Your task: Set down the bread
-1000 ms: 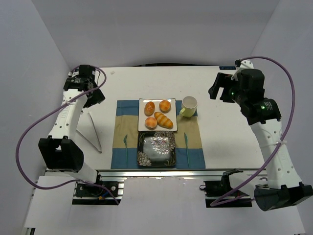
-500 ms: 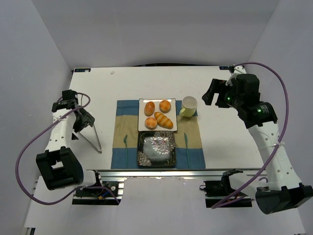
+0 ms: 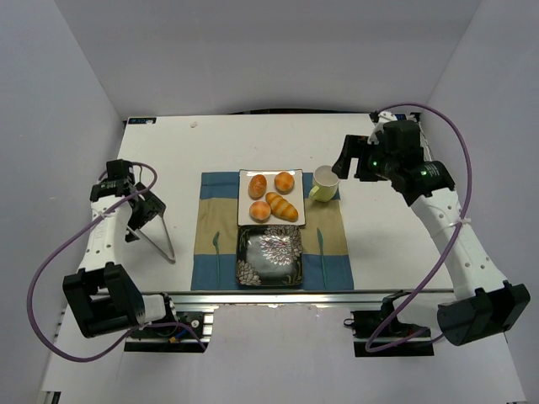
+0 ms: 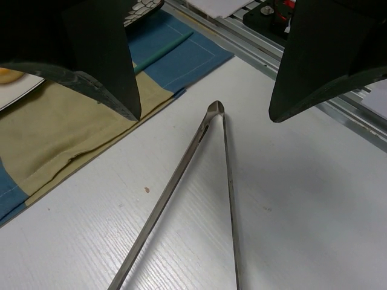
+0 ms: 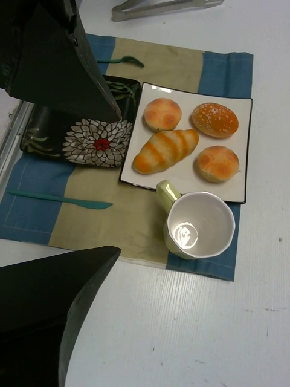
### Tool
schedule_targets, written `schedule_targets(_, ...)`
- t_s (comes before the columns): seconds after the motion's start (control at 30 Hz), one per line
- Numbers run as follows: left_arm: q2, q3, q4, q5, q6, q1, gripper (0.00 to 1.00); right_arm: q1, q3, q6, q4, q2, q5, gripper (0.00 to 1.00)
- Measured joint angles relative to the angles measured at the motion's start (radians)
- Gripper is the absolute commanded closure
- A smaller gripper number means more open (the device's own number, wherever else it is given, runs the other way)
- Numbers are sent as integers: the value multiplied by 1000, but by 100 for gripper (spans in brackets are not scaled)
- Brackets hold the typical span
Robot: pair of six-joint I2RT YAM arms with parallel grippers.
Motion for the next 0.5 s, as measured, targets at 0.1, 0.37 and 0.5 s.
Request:
schedule_targets(0.1, -20, 0, 1, 0, -2, 0, 2, 26, 15, 0, -1, 19, 0, 11)
schedule_targets(0.37, -55, 0, -7, -37, 5, 0, 2, 91, 63, 0, 0, 63, 1, 11)
schedule_targets(0.5, -70, -23, 13, -27, 11, 0, 2, 96, 63, 0, -1, 67, 5, 11)
